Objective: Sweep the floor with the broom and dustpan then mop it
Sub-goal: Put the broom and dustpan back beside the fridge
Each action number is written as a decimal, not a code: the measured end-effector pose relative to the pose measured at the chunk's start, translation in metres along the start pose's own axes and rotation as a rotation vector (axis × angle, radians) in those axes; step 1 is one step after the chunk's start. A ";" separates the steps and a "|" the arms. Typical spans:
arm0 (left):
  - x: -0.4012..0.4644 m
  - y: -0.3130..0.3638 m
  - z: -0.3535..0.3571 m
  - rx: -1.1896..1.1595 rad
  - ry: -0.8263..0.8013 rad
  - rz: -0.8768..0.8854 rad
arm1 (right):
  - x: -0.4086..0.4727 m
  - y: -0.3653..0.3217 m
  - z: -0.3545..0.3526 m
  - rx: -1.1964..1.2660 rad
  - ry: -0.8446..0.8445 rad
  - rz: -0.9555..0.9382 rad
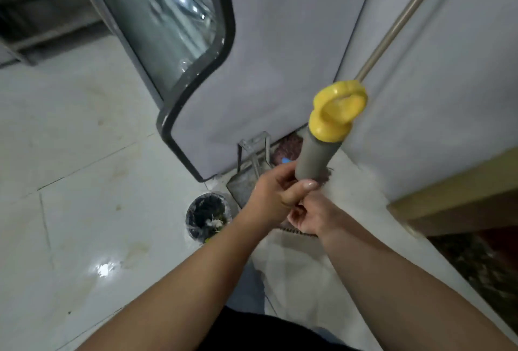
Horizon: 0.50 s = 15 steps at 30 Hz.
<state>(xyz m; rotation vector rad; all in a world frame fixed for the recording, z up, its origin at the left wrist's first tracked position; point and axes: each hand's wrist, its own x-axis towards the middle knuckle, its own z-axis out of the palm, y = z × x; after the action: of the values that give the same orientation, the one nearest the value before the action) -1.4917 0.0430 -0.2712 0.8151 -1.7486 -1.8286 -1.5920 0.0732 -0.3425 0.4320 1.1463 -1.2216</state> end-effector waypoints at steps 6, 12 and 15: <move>-0.042 0.040 0.021 0.102 0.356 0.001 | -0.074 0.000 -0.002 -0.477 -0.002 -0.262; -0.087 0.061 0.024 0.013 0.421 -0.052 | -0.162 0.000 0.003 -0.864 -0.255 -0.855; -0.103 0.066 0.022 -0.007 0.357 -0.029 | -0.186 0.014 0.015 -1.046 -0.374 -1.000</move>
<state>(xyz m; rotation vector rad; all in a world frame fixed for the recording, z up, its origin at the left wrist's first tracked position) -1.4383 0.1266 -0.1958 1.0931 -1.5077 -1.5872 -1.5572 0.1606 -0.1804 -1.2348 1.5167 -1.2137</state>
